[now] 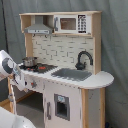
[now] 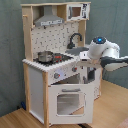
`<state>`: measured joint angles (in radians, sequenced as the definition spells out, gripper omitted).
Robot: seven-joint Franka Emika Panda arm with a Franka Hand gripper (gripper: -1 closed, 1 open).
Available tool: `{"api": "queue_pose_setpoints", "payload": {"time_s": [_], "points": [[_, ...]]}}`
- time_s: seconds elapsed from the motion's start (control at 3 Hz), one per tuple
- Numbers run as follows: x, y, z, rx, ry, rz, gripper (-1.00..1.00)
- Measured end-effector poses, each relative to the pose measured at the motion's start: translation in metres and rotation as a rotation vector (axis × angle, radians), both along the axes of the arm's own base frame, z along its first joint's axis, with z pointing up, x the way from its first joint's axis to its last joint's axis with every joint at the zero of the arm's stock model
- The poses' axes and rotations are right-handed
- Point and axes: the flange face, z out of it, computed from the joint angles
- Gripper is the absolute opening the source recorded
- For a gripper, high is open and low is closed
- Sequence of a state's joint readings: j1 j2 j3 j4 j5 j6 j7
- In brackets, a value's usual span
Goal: Play with the kitchen
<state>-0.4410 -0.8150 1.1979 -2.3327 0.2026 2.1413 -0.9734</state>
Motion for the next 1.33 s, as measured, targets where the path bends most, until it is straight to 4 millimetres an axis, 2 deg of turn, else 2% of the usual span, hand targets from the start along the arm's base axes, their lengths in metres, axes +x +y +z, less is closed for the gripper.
{"api": "queue_pose_setpoints", "payload": {"time_s": [0.67,1.0,1.33], "points": [[0.018,0.003,-0.027,0.08,0.112,0.101,1.0],[0.019,0.002,-0.051,0.113,0.187,0.124,1.0],[0.022,-0.007,-0.07,0.134,0.256,0.112,1.0]]}}
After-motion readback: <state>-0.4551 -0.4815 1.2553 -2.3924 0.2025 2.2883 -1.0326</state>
